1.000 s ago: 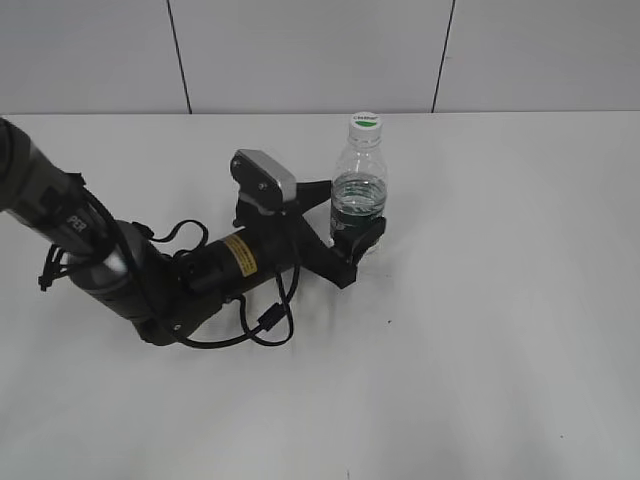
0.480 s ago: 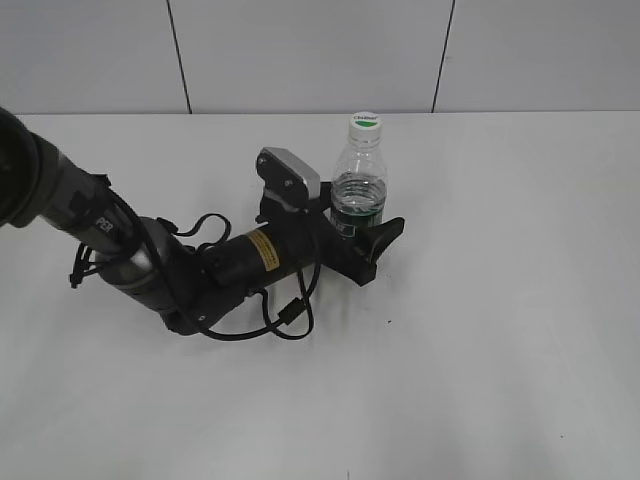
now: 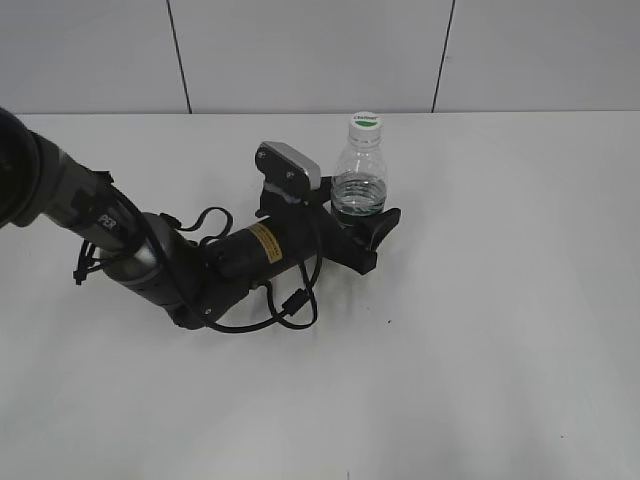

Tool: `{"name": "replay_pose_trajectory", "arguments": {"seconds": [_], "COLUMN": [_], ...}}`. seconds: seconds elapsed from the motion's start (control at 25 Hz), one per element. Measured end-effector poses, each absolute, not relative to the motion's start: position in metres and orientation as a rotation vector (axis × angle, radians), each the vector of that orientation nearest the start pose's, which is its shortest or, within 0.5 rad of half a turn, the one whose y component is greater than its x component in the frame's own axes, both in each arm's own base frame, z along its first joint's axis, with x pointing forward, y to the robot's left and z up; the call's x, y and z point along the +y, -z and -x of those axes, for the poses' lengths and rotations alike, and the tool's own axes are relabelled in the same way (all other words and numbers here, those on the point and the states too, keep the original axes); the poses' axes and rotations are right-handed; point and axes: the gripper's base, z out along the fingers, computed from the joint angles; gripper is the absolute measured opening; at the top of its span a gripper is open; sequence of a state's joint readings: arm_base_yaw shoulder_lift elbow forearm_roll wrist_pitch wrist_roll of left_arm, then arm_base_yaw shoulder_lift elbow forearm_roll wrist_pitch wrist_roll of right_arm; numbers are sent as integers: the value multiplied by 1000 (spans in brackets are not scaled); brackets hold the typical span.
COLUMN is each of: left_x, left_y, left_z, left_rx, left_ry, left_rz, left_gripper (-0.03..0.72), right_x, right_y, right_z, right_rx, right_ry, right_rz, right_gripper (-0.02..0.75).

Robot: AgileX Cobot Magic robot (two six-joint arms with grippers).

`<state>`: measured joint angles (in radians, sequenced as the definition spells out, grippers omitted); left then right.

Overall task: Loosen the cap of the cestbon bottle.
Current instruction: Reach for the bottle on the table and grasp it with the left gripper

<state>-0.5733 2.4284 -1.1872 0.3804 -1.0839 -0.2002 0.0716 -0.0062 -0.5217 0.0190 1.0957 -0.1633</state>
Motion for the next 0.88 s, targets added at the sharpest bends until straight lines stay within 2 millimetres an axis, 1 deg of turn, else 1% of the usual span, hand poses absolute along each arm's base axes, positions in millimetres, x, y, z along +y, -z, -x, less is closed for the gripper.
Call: {"name": "replay_pose_trajectory", "arguments": {"seconds": [0.36,0.48,0.6,0.76,0.8,0.88], "left_x": [-267,-267,-267,-268,-268,-269], "left_y": [-49,-49,-49,-50,-50,-50], "left_z": [-359,-359,-359,-358,-357,-357], "left_rx": [1561,1561,1561,1555,1554,1552], "left_ry": [719,719,719,725,726,728], "left_rz": [-717,-717,-717,-725,-729,-734], "left_gripper": [582,568,522,419,403,402], "right_x": [1,1,1,1,1,1], "right_y": [-280,-280,-280,-280,-280,-280], "right_z": [10,10,10,10,10,10], "right_rx": [2037,2037,2037,2037,2037,2037], "right_ry": [34,34,34,34,34,34], "right_rz": [242,242,242,242,242,242], "right_gripper": [587,587,587,587,587,587]}}
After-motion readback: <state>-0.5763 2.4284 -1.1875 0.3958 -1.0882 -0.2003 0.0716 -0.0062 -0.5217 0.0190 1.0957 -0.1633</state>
